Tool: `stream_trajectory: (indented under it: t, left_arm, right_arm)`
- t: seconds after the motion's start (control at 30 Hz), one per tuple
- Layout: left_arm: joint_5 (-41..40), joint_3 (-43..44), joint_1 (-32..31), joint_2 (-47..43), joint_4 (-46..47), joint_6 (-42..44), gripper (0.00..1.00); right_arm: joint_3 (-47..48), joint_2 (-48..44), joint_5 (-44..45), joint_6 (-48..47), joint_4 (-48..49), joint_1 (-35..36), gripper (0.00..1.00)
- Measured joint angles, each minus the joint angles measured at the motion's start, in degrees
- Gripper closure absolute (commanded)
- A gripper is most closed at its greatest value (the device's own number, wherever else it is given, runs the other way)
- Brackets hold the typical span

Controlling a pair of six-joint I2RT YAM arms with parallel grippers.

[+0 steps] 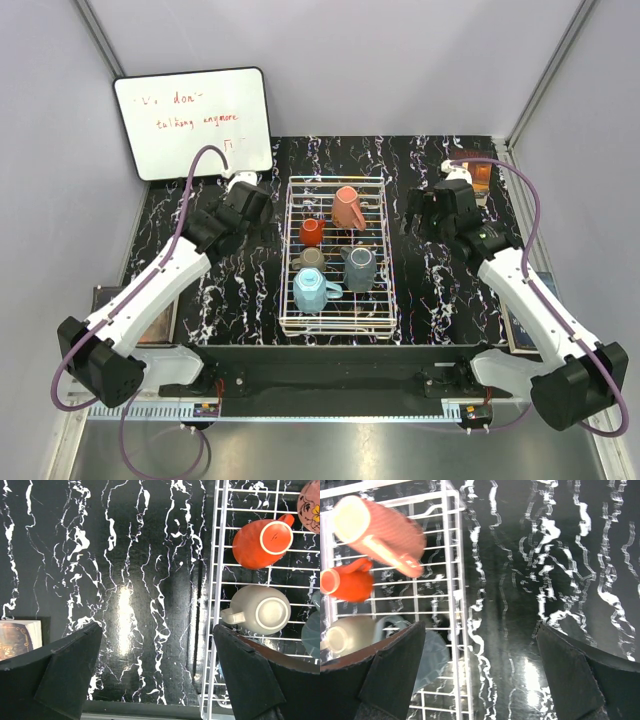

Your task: Unload the cups from the dish rack

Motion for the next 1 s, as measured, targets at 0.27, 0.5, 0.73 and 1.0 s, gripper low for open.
stream_trajectory:
  t: [0.27,0.5,0.73,1.0]
  left_arm:
    - [2.49,-1.49,0.0,-0.68,1.18,0.04,0.01]
    - [5.38,-2.67,0.0,-3.69,2.82,0.68,0.01]
    - [6.4,-4.83,-0.04,-8.04,4.0,0.94,0.01]
    - [7.56,-8.59,-0.04,-14.49,3.98,0.24,0.01]
  right_arm:
    - [0.15,-0.37,-4.57,-1.11,1.18,0.17,0.0]
    - [8.31,4.5,-6.49,-2.01,1.29,1.57,0.0]
    - [21.22,19.61,-6.84,-2.05,1.18,6.95,0.0]
    - [32.04,34.53,-6.4,-2.71,-0.07,8.9,0.0]
